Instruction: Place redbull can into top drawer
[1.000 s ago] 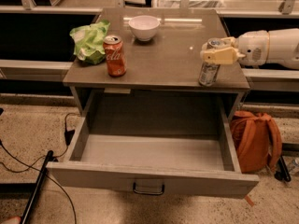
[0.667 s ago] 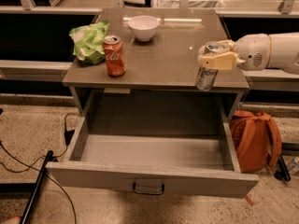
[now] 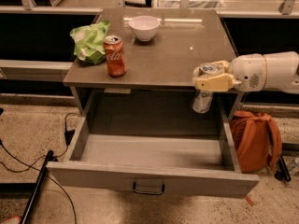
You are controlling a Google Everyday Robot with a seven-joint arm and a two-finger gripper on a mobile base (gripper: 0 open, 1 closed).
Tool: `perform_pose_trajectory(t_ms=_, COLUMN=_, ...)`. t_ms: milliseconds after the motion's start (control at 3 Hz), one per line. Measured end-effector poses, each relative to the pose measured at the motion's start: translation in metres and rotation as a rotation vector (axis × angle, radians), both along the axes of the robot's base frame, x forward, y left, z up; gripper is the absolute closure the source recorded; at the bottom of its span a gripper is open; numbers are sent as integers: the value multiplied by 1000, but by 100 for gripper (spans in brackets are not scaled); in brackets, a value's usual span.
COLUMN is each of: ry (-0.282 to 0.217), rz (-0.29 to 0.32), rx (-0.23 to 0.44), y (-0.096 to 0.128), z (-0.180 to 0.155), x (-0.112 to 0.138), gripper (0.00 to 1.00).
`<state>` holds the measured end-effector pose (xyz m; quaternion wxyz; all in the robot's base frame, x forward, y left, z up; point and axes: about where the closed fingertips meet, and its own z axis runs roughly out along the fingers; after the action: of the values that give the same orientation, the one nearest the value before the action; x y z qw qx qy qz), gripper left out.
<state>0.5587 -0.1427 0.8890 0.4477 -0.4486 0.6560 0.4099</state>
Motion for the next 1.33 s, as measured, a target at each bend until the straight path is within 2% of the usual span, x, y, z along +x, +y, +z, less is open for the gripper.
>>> perform_pose_trajectory(t_ms=333, ry=5, rz=2, rx=0, y=1, z=-2, x=-1, gripper=100)
perform_pose_trajectory(t_ms=667, ry=-30, rz=-12, rx=-9, y=-10, z=-37, x=7, gripper=100)
perform_pose_trajectory(t_ms=1000, ry=-87, rz=-4, rx=-39, y=-37, z=-87, x=11, gripper=100)
perform_pose_trajectory(t_ms=1333, ry=-134, rz=39, rx=-41, y=-58, z=-120, x=11, gripper=100)
